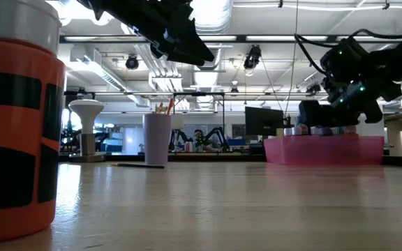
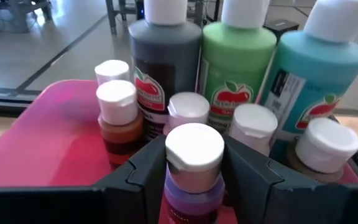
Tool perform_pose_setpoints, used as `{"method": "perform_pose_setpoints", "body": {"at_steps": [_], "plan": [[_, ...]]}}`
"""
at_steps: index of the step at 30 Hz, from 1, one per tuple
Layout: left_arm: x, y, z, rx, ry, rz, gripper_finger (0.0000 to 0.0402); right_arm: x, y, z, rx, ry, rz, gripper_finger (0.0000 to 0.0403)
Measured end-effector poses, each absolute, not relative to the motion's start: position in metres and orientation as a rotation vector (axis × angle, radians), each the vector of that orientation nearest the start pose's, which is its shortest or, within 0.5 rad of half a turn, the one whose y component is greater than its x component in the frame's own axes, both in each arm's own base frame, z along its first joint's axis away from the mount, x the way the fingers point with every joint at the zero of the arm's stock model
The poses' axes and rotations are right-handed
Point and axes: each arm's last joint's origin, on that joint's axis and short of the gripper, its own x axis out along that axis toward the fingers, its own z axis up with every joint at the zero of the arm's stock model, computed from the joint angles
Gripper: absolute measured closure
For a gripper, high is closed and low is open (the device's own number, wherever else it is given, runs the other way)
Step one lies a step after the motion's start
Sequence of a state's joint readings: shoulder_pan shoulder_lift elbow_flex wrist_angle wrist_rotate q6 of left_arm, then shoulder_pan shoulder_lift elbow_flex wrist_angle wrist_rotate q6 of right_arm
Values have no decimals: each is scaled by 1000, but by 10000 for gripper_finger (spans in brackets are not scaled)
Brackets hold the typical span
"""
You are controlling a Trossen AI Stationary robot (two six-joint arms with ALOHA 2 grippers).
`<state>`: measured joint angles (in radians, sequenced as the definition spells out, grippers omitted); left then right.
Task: Pick & Place Paint Supplies
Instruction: Put the small purple paint bottle into the pink bin
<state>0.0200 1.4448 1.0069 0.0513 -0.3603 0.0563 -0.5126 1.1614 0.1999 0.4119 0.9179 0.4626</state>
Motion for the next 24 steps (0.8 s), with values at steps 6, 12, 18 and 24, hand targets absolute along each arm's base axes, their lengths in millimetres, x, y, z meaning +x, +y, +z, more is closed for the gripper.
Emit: {"method": "perform_pose_setpoints", "body": {"at_steps": [6,12,18,24], "plan": [[322,17,280,121,394,365,101,147,-110,126,244,283,-1500,288],[322,17,280,124,394,365,101,155,-115,123,236,314,-1502,257],[322,17,280,124,395,364,101,158,-117,122,220,356,-1493,220],[322,17,280,124,396,364,101,158,-116,122,223,353,-1489,201]]}}
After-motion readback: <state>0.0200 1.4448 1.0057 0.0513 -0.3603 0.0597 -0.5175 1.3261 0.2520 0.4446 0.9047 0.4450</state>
